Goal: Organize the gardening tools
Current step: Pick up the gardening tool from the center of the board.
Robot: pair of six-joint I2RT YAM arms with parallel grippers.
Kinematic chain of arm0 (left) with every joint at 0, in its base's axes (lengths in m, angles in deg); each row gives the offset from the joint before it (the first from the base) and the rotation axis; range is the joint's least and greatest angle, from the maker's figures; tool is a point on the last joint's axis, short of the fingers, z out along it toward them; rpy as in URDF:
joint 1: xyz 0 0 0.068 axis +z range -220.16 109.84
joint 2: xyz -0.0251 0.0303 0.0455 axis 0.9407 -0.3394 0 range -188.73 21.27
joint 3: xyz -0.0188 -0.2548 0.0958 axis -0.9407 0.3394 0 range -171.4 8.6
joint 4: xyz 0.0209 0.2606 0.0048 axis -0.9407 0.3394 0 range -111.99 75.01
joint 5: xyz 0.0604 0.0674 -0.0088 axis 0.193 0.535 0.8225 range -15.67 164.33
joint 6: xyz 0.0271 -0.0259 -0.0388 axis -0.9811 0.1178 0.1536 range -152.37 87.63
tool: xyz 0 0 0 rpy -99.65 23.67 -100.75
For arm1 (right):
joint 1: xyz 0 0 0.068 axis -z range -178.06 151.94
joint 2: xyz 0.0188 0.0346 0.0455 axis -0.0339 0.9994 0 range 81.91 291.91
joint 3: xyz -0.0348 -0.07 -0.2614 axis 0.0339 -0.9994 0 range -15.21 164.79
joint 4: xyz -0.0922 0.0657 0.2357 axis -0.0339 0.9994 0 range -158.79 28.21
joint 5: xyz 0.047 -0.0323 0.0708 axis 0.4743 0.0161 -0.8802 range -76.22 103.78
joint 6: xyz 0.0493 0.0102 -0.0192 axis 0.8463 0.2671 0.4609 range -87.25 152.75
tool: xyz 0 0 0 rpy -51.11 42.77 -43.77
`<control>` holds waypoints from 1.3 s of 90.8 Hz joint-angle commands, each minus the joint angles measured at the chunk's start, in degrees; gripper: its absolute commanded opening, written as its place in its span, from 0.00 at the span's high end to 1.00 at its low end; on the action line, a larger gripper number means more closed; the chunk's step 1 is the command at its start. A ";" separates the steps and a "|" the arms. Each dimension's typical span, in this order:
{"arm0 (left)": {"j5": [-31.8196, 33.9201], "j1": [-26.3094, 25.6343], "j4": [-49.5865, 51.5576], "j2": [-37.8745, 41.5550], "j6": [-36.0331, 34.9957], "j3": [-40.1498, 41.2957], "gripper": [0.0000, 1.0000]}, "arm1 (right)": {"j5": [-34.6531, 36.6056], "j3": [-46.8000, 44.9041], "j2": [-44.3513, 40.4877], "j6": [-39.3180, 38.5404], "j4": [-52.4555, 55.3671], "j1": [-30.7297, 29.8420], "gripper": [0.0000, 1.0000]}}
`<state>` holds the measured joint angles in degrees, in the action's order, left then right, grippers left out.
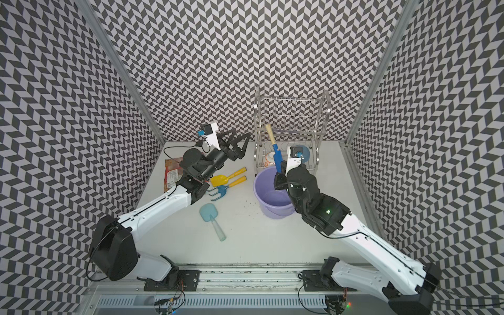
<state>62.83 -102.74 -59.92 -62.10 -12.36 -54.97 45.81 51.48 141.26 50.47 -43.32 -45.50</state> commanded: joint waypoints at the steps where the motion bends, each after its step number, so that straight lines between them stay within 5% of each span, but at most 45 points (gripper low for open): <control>1: -4.18 -0.67 3.13 1.19 -22.48 0.99 0.00 | -4.03 3.26 -0.51 2.90 10.77 0.39 1.00; 15: -6.10 -2.24 1.56 -0.20 -39.23 1.86 0.00 | -8.17 6.62 -0.56 4.69 16.43 1.42 1.00; 44: -18.75 -2.32 0.71 -3.02 -53.79 0.97 0.00 | -12.62 12.05 -1.23 5.93 24.60 2.53 1.00; 118: -15.40 -5.30 11.89 -2.51 -67.66 0.95 0.06 | -22.25 18.69 1.54 4.20 34.71 2.72 1.00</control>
<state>46.24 -107.33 -49.96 -64.99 -76.88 -53.97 24.18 68.77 142.44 54.88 -9.11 -43.14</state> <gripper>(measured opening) 0.946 0.046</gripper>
